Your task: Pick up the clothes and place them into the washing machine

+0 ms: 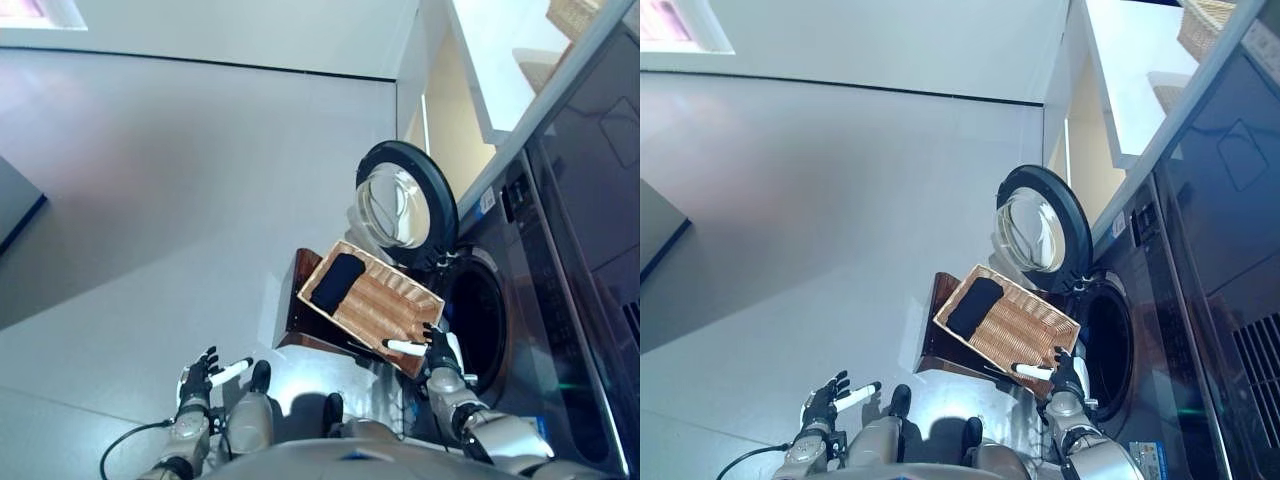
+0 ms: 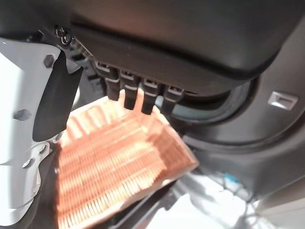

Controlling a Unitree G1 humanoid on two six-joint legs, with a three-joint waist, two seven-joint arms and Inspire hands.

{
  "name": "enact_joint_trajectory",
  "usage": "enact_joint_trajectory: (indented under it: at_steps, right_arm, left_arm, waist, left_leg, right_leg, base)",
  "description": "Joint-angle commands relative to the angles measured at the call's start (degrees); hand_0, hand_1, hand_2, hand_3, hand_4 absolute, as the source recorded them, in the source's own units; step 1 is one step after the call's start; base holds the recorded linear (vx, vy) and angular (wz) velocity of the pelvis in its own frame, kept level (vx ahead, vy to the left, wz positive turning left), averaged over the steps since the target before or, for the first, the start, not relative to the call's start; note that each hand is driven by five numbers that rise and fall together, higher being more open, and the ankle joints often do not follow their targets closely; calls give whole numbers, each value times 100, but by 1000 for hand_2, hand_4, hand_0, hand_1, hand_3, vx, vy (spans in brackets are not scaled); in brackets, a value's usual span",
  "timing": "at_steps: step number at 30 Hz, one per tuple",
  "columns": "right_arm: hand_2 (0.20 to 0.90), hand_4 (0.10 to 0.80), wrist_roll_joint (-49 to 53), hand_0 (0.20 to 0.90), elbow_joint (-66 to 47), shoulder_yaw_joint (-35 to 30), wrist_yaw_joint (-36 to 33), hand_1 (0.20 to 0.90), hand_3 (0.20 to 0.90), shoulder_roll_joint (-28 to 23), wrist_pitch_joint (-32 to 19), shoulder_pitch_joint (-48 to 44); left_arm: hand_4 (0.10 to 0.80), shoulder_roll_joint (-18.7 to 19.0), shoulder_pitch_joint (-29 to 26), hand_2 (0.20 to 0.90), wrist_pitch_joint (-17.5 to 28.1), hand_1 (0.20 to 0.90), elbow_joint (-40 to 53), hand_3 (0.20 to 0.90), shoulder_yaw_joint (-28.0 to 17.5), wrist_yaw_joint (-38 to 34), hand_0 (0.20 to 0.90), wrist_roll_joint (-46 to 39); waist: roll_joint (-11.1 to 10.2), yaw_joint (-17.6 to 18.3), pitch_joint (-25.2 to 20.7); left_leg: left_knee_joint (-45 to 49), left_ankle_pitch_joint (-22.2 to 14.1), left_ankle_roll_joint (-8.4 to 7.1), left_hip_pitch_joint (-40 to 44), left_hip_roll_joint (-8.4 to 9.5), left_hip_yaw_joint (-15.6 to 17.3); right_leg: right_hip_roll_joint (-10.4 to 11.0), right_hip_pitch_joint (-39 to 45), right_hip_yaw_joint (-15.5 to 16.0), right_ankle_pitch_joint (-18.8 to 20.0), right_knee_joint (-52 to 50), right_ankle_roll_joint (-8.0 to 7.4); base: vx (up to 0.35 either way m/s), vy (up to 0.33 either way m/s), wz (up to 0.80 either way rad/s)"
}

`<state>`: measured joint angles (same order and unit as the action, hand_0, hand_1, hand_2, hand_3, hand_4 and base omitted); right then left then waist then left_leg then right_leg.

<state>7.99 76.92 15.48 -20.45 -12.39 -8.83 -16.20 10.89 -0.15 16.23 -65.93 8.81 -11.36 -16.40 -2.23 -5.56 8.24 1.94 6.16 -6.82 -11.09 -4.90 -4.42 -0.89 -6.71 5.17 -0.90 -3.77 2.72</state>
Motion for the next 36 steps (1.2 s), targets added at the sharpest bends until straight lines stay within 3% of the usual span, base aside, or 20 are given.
enact_joint_trajectory:
  at_steps: [1, 2, 3, 5, 6, 7, 8, 10, 20, 36]
  right_arm:
    - [900, 800, -287, 900, -135, 184, -346, 900, 900, -218, -89, -552]
    - [900, 800, -256, 900, -59, 236, -345, 900, 900, -175, -34, -780]
    - [900, 800, -255, 900, -56, 235, -345, 900, 900, -174, -34, -785]
    - [900, 800, -50, 900, 64, 161, -403, 900, 900, -154, -23, -1369]
    - [900, 800, -49, 900, 68, 160, -402, 900, 900, -154, -24, -1376]
    - [900, 800, 32, 900, 114, 118, -447, 900, 900, -153, -11, -1652]
    - [900, 800, 76, 900, 161, 85, -455, 900, 900, -186, 13, -1707]
    - [900, 800, 228, 900, 187, 20, -496, 900, 900, -198, -25, -1919]
    - [900, 800, 699, 900, 278, -237, -800, 900, 900, -509, -37, -3072]
    - [900, 800, 1357, 900, 574, -462, -906, 900, 900, -1081, -101, -4178]
  left_arm:
    - [800, 102, -215, 900, 289, 900, 146, 900, 127, -192, 900, 220]
    - [800, 164, -297, 900, 308, 900, 159, 900, 130, -237, 900, 164]
    - [800, 165, -301, 900, 308, 900, 158, 900, 129, -236, 900, 164]
    - [800, 312, -476, 900, 448, 900, 580, 900, 170, -347, 900, -126]
    - [800, 313, -480, 900, 446, 900, 582, 900, 169, -346, 900, -128]
    - [800, 395, -544, 900, 524, 900, 801, 900, 182, -368, 900, -292]
    - [800, 419, -546, 900, 528, 900, 961, 900, 227, -336, 900, -314]
    - [800, 461, -624, 900, 598, 900, 1252, 900, 305, -299, 900, -432]
    - [800, 597, -368, 900, 738, 900, 2906, 900, 677, -174, 900, -547]
    - [800, 921, -653, 900, 1010, 900, 4378, 900, 669, -303, 900, -715]
  waist:
    - [13, -29, -89]
    - [2, -127, -7]
    - [-3, -138, -3]
    - [82, -426, 357]
    - [80, -427, 352]
    - [98, -503, 446]
    - [63, -486, 432]
    - [70, -481, 492]
    - [263, -674, 861]
    - [344, -1079, 1273]
  left_leg:
    - [-220, 159, 287, -247, 204, 148]
    - [-30, 26, 390, -282, 241, 326]
    - [-18, 17, 392, -284, 241, 338]
    - [156, -50, 452, -481, 145, 647]
    - [163, -53, 452, -496, 145, 647]
    - [187, -32, 417, -617, 111, 741]
    - [218, -46, 401, -651, 147, 764]
    - [247, -58, 410, -766, 207, 691]
    - [453, -74, 427, -1461, 377, 466]
    - [1116, -372, 457, -2456, 690, 218]
  right_leg:
    - [359, 197, -504, 142, 203, -736]
    - [467, 87, -536, 81, -58, -788]
    - [468, 79, -548, 75, -70, -790]
    - [675, -657, 6, 202, -657, -880]
    - [676, -677, 4, 195, -675, -880]
    - [823, -905, 437, 304, -690, -861]
    - [876, -776, 535, 315, -459, -859]
    - [827, -796, 428, 384, -264, -834]
    - [1004, -1327, 578, 343, -385, -852]
    - [1244, -1955, 734, 78, -926, -912]
  base:
    - [59, 198, -37]
    - [41, 150, -32]
    - [-94, 178, -57]
    - [-224, 117, -71]
    - [-204, 58, -80]
    - [-76, 7, -66]
    - [-40, 5, -64]
    - [22, 14, -10]
    - [-5, 29, 13]
    - [14, 30, 15]
